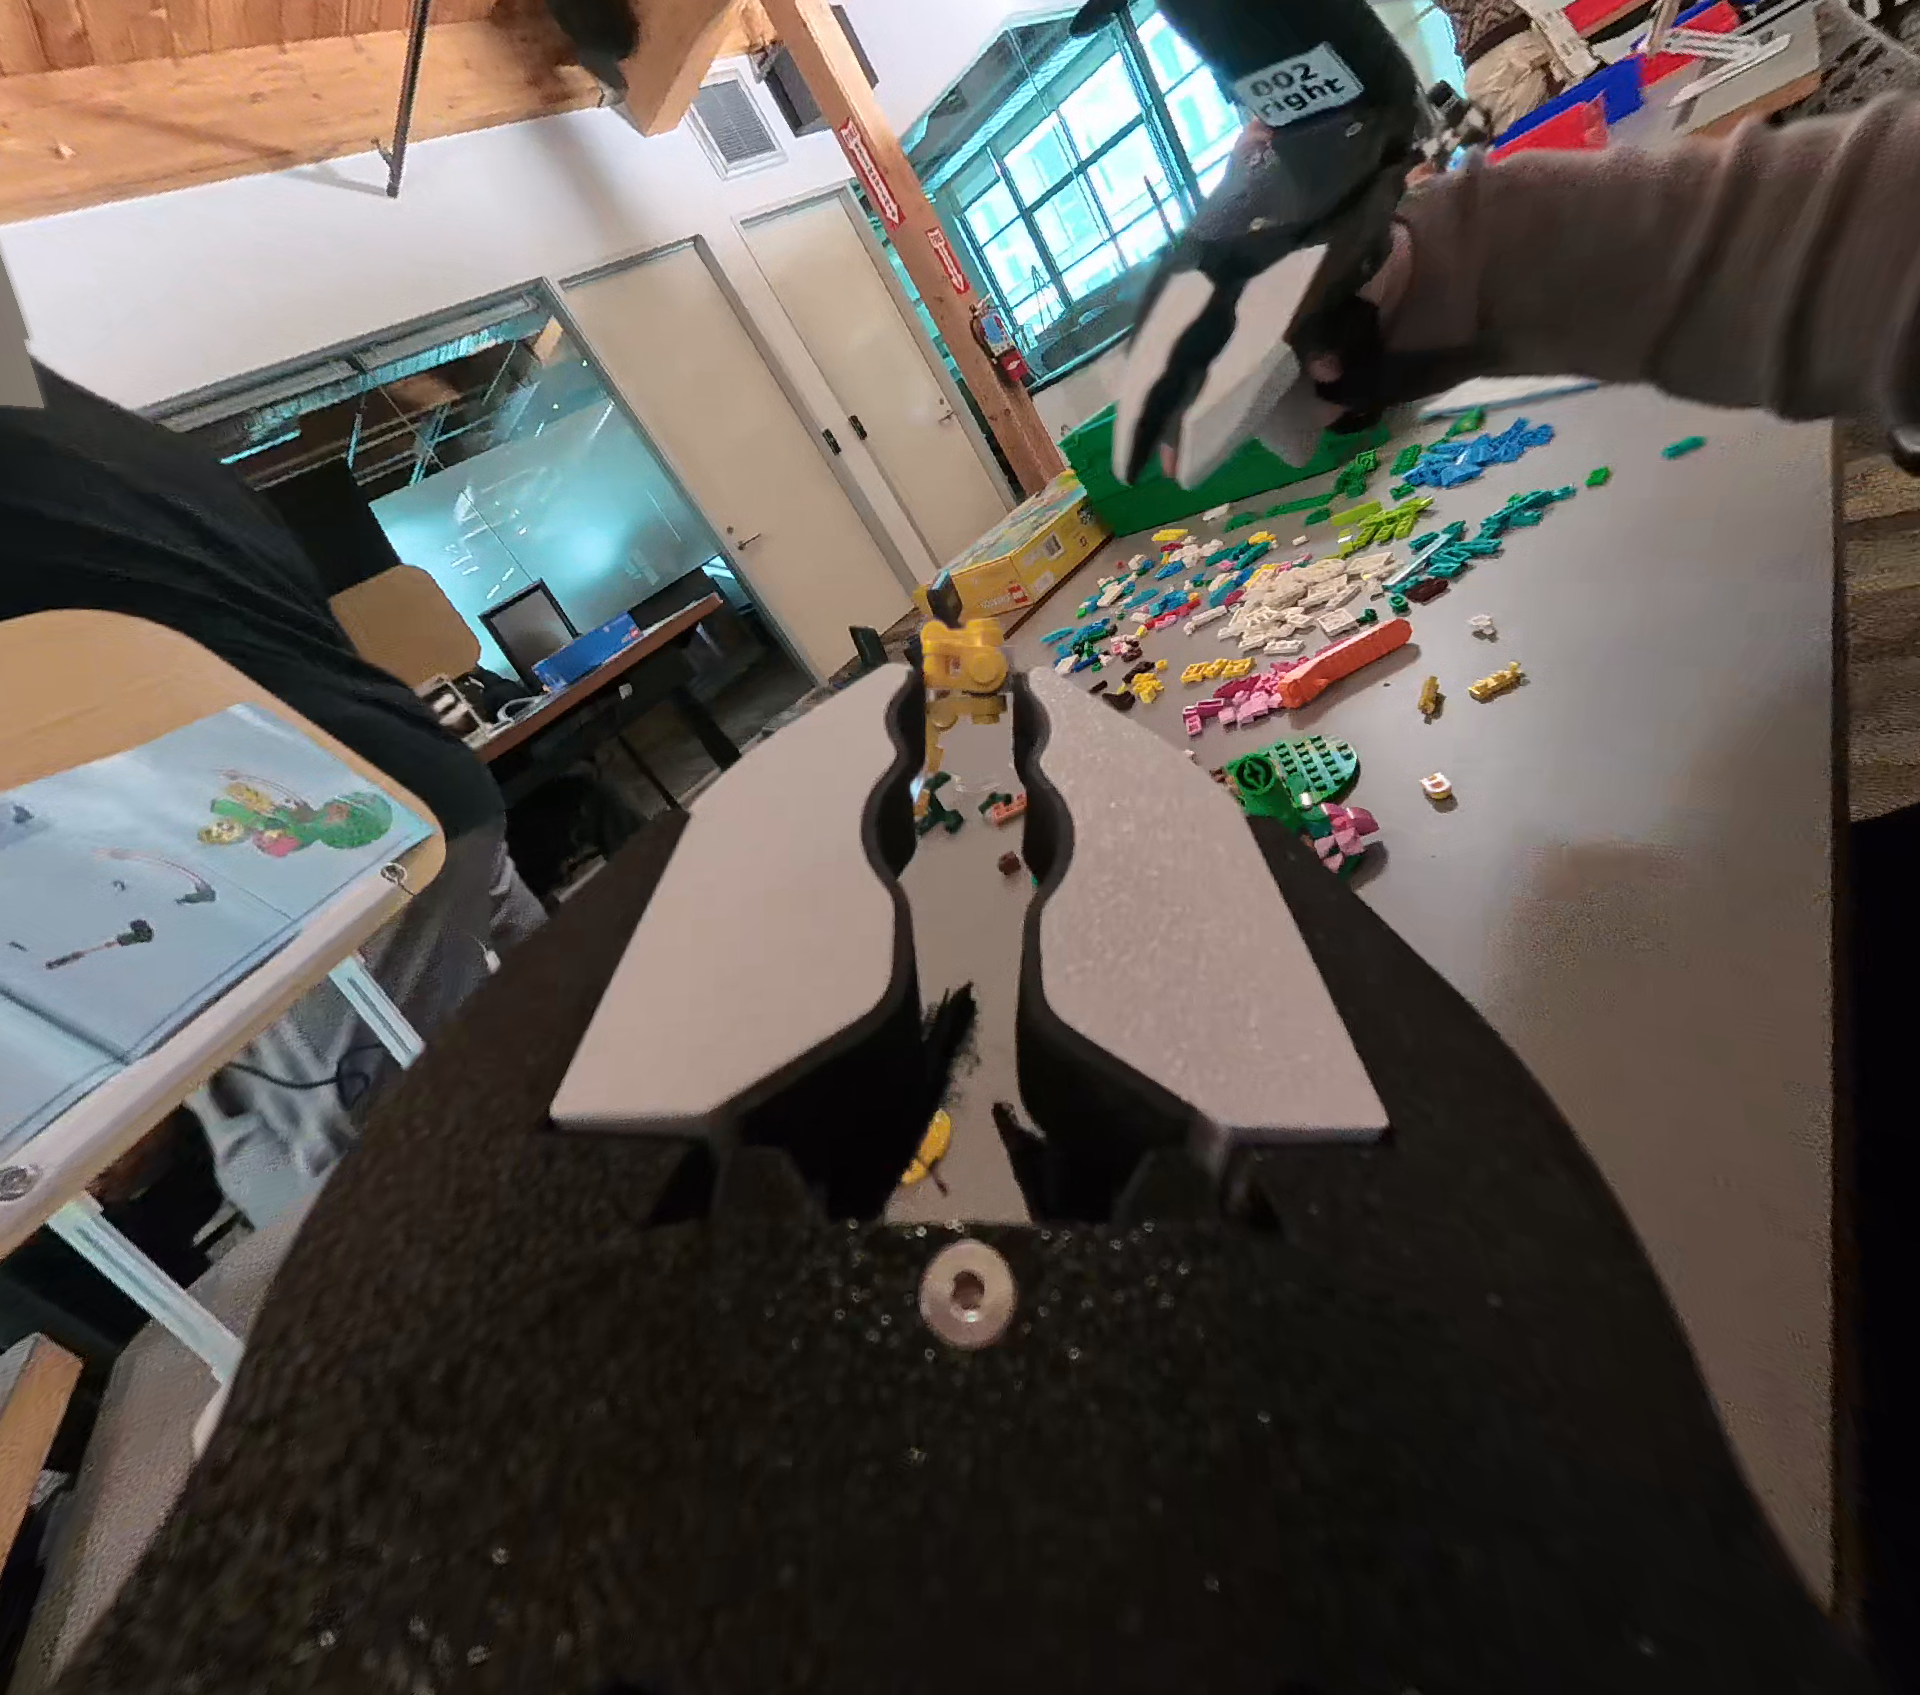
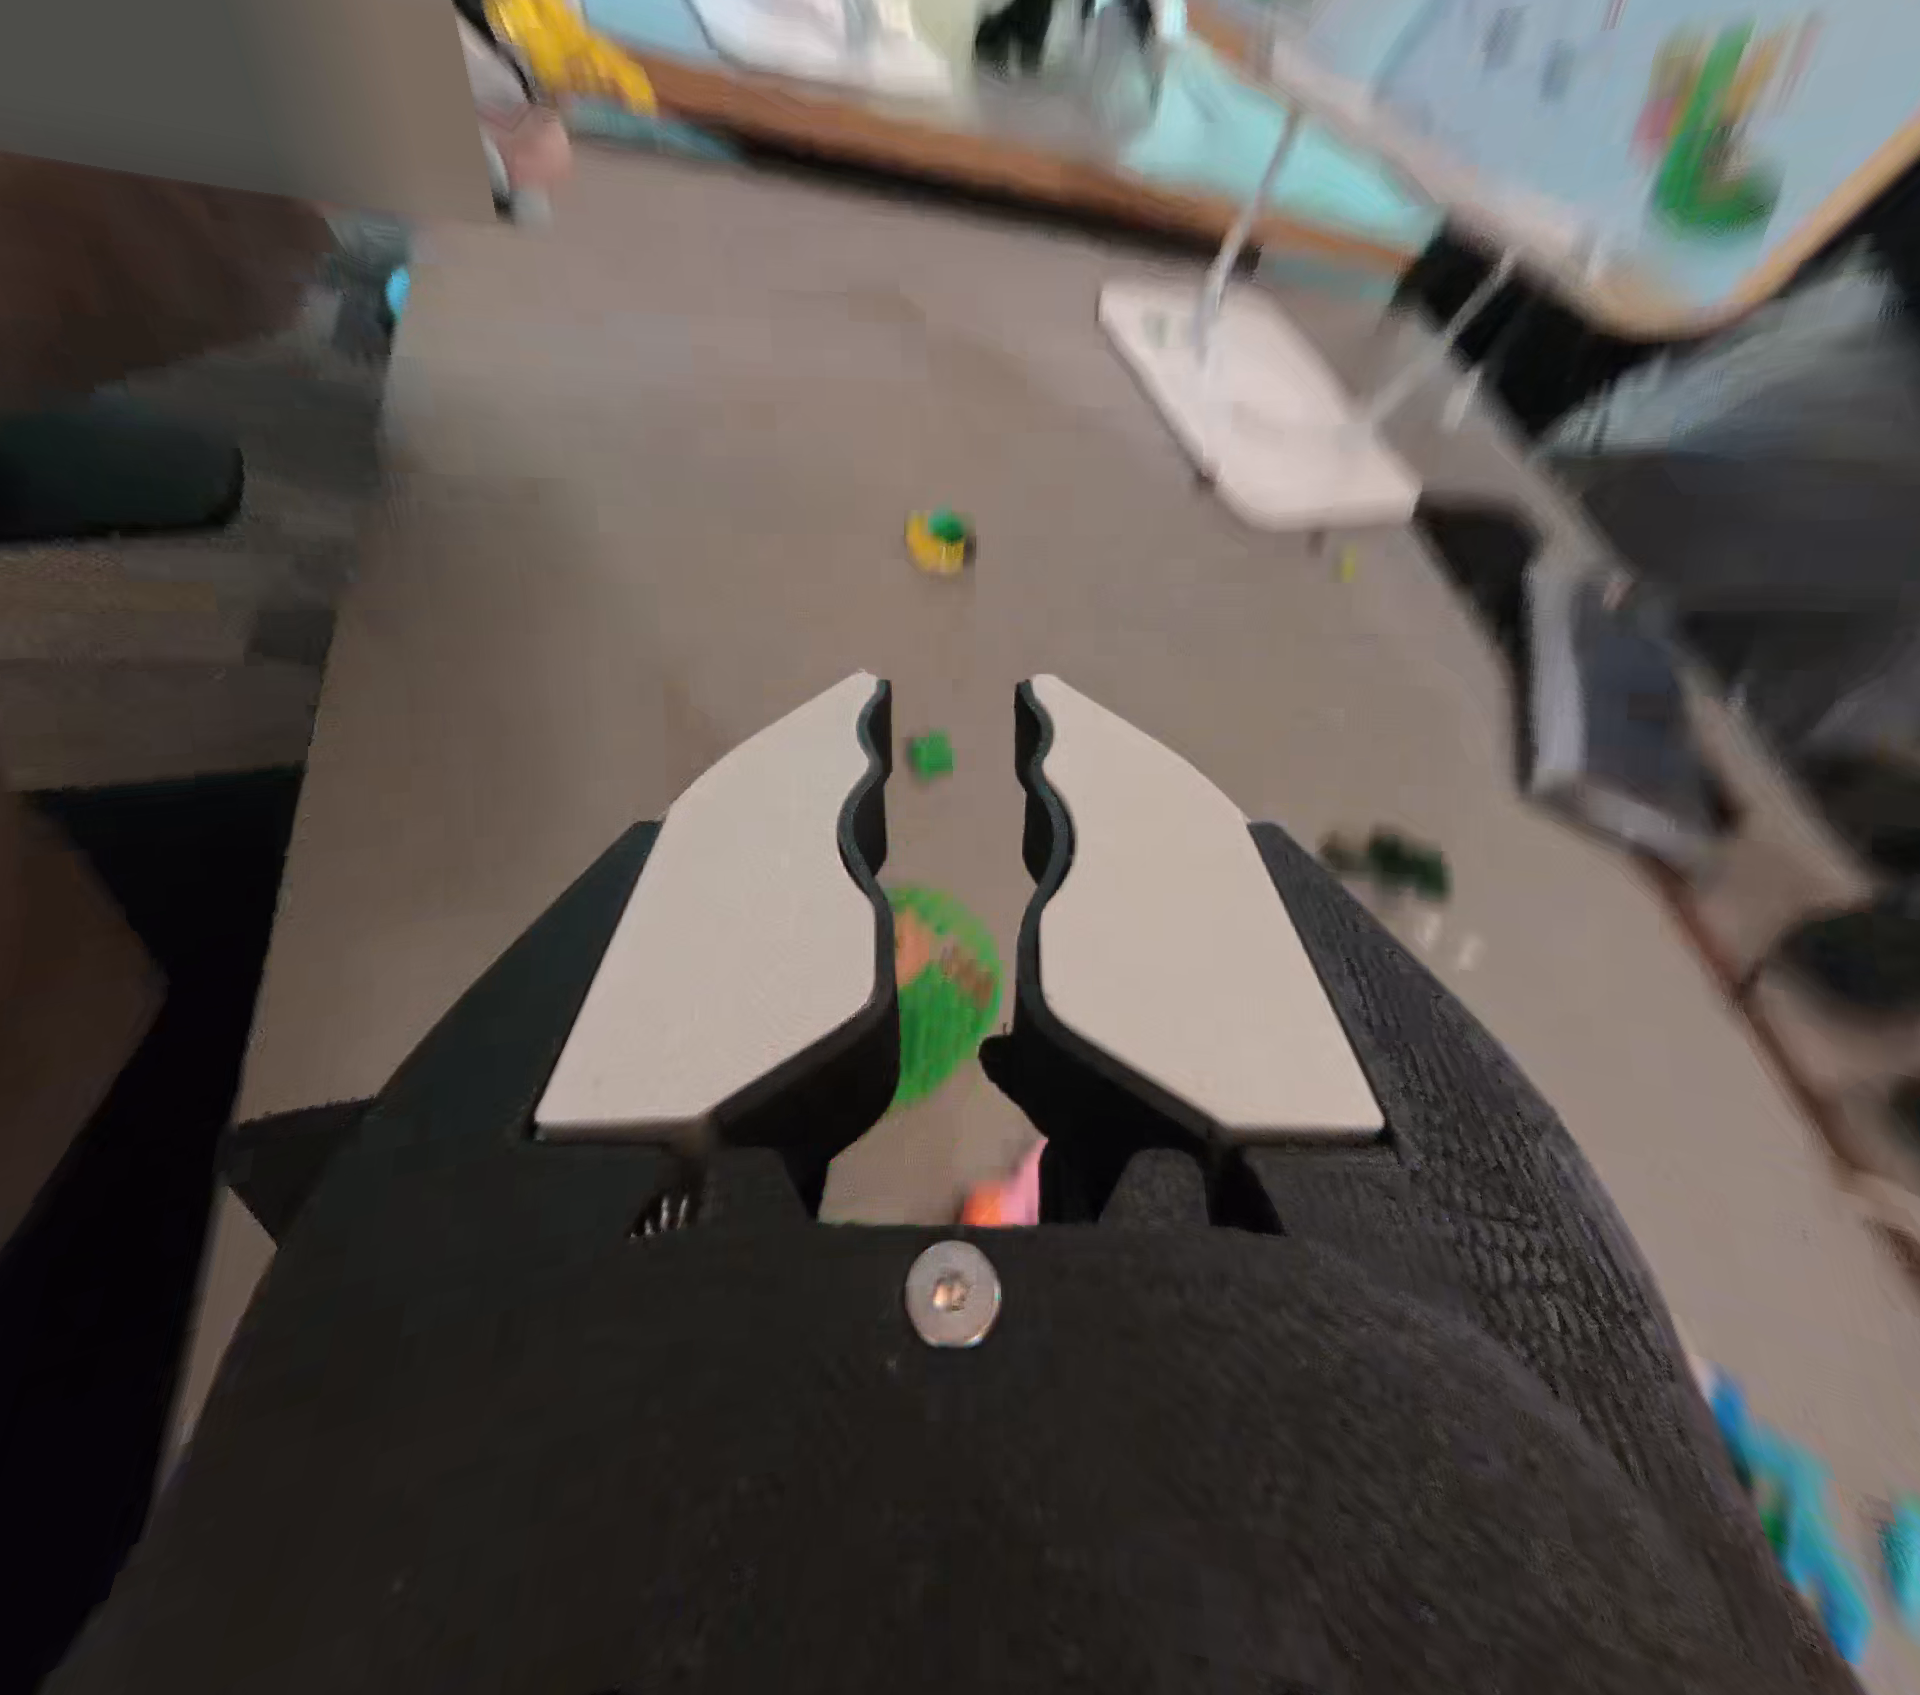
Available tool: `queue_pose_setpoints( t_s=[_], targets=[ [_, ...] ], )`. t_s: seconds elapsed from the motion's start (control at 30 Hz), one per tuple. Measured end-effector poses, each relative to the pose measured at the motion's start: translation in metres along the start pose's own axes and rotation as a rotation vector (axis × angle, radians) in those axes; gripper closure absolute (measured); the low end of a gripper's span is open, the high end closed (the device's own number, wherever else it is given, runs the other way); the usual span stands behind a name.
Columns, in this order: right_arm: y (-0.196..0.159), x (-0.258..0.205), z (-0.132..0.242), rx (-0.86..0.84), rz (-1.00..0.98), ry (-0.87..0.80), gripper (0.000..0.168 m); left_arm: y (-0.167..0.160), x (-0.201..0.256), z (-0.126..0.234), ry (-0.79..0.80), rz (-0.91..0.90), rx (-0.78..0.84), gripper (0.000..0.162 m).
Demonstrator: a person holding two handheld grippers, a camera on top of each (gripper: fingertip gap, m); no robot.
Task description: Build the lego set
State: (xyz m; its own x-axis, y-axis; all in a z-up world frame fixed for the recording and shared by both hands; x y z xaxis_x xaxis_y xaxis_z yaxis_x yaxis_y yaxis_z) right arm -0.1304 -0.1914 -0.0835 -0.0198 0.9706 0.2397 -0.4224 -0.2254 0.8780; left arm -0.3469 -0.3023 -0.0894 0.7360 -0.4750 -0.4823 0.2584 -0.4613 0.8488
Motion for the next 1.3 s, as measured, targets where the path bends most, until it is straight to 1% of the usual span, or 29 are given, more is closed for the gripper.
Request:
queue_pose_setpoints(
  t_s=[0.07,0.13,0.27,0.37,0.47,0.6,0.8,0.87,1.0,1.1,1.2,1.23,1.3],
  targets=[
    [-0.035,-0.003,0.01,-0.162,-0.102,0.012,0.148,-0.004,0.003,-0.003,-0.013,0.006,-0.013,0.146],
    [-0.064,-0.015,0.014,-0.306,-0.149,0.043,0.15,-0.007,0.006,-0.006,-0.03,0.011,-0.023,0.146],
    [-0.104,-0.051,0.007,-0.579,-0.193,0.153,0.152,-0.015,0.012,-0.011,-0.055,0.007,-0.057,0.146],
    [-0.119,-0.066,0.006,-0.709,-0.25,0.184,0.154,-0.018,0.015,-0.013,-0.07,-0.001,-0.076,0.146],
    [-0.122,-0.07,0.006,-0.755,-0.448,0.189,0.153,-0.018,0.016,-0.014,-0.078,0.001,-0.08,0.146],
    [-0.131,-0.071,0.007,-0.849,-0.492,0.15,0.151,-0.019,0.016,-0.014,-0.083,0.005,-0.08,0.146],
    [-0.139,-0.072,0.01,-0.886,-0.567,0.159,0.151,-0.022,0.019,-0.015,-0.096,-0.009,-0.101,0.146],
    [-0.142,-0.074,0.013,-0.92,-0.576,0.167,0.151,-0.022,0.019,-0.016,-0.101,-0.008,-0.103,0.146],
    [-0.144,-0.079,0.014,-0.928,-0.578,0.162,0.151,-0.023,0.021,-0.017,-0.111,-0.008,-0.107,0.146],
    [-0.14,-0.084,0.008,-0.884,-0.566,0.179,0.151,-0.023,0.023,-0.018,-0.119,-0.008,-0.109,0.146],
    [-0.128,-0.093,-0.001,-0.779,-0.562,0.255,0.15,-0.024,0.025,-0.019,-0.126,-0.01,-0.112,0.146],
    [-0.125,-0.093,0.0,-0.755,-0.572,0.256,0.15,-0.024,0.026,-0.019,-0.129,-0.01,-0.114,0.146],
    [-0.125,-0.083,0.003,-0.726,-0.591,0.187,0.15,-0.024,0.026,-0.019,-0.13,-0.016,-0.119,0.146]
  ],
)
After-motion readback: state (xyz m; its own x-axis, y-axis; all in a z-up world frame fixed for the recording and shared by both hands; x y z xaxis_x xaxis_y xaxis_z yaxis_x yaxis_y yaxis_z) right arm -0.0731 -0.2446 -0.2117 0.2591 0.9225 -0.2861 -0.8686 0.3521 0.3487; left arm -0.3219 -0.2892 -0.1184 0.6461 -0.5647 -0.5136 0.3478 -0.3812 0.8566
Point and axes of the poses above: each gripper's, where its closed fingertips meet, z back along the fingers, y out of its top, x = y × z across the jaws, the point moved 4 cm from there along z, back along the fingers, and after that the axes turned 6 degrees about y, right-handed, at the moved point
